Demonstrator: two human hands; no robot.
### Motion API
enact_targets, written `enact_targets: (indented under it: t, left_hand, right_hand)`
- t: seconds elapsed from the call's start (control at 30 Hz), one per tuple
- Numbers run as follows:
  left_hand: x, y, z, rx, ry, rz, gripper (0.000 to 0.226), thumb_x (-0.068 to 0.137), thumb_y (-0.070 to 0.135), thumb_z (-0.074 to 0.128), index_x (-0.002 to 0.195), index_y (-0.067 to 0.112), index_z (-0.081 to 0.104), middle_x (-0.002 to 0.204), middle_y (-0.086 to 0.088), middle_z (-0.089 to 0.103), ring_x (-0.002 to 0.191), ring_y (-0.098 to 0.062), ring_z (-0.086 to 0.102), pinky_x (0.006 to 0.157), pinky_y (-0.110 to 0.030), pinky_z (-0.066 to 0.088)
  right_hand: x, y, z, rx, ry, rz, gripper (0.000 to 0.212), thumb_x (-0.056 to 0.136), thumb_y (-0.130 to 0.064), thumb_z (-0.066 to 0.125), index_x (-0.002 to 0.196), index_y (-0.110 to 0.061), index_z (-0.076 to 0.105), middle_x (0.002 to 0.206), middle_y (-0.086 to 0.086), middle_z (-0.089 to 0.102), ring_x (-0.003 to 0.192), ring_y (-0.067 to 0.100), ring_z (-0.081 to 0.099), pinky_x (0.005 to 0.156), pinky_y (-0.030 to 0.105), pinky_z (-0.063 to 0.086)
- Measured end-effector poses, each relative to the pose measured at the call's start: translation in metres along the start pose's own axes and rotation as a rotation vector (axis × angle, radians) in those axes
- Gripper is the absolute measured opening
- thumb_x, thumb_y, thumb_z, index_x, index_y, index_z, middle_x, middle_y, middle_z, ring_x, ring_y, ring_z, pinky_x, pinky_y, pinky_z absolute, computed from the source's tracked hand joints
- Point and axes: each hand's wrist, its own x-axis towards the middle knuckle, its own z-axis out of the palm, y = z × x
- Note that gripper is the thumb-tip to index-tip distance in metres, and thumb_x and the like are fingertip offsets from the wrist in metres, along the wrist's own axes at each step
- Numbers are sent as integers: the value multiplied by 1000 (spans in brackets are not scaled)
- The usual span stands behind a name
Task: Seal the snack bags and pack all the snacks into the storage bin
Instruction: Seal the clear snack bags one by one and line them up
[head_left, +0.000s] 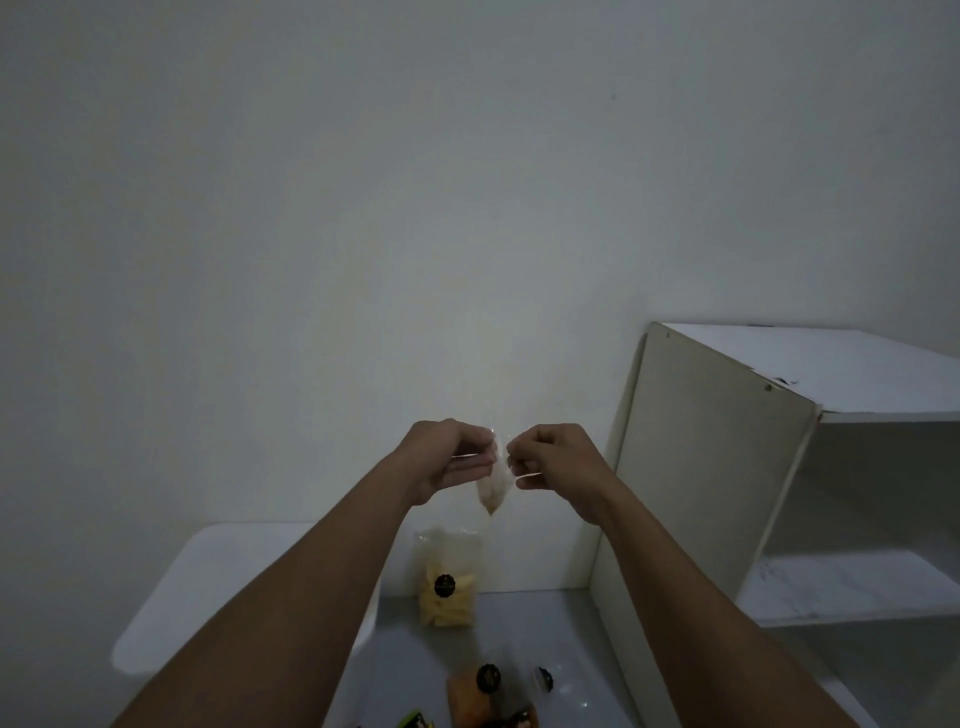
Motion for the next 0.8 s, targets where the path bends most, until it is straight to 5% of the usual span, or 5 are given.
enact_targets:
  t: [0.3, 0.47, 0.57, 0.8]
  left_hand:
    - [33, -13, 19, 20, 39, -14, 19, 85, 3, 70, 99, -10, 70, 94, -21, 75, 87, -28, 76, 87, -39, 59]
    - [44, -15, 32, -23, 44, 12, 18, 85, -3, 67, 98, -14, 68, 92, -24, 75, 84, -30, 75, 73, -32, 63]
    - [44, -14, 37, -26, 43, 6, 16, 87, -1, 65, 99, -11, 68, 91, -22, 75, 80, -28, 76, 66, -30, 62]
    - [50, -19, 26, 419, 93, 269, 29, 84, 15, 77, 111, 18, 66, 106, -2, 68, 97, -15, 64, 80, -31, 51]
  right_hand:
    - [18, 18, -19, -25, -40, 25, 15, 93, -9, 60, 93, 3, 68, 91, 16, 73, 77, 21, 71, 66, 30, 60]
    - [25, 21, -24, -98, -51, -12, 19, 87, -22, 72, 92, -4, 71, 88, 8, 75, 83, 18, 74, 74, 32, 62]
    - [31, 27, -25, -391, 11, -71, 16, 77, -25, 81, 87, -16, 71, 80, -1, 74, 75, 13, 72, 71, 30, 61]
    - [35, 23, -33, -342, 87, -101, 14, 84, -8, 72, 81, -22, 71, 77, -1, 75, 74, 14, 71, 73, 33, 61]
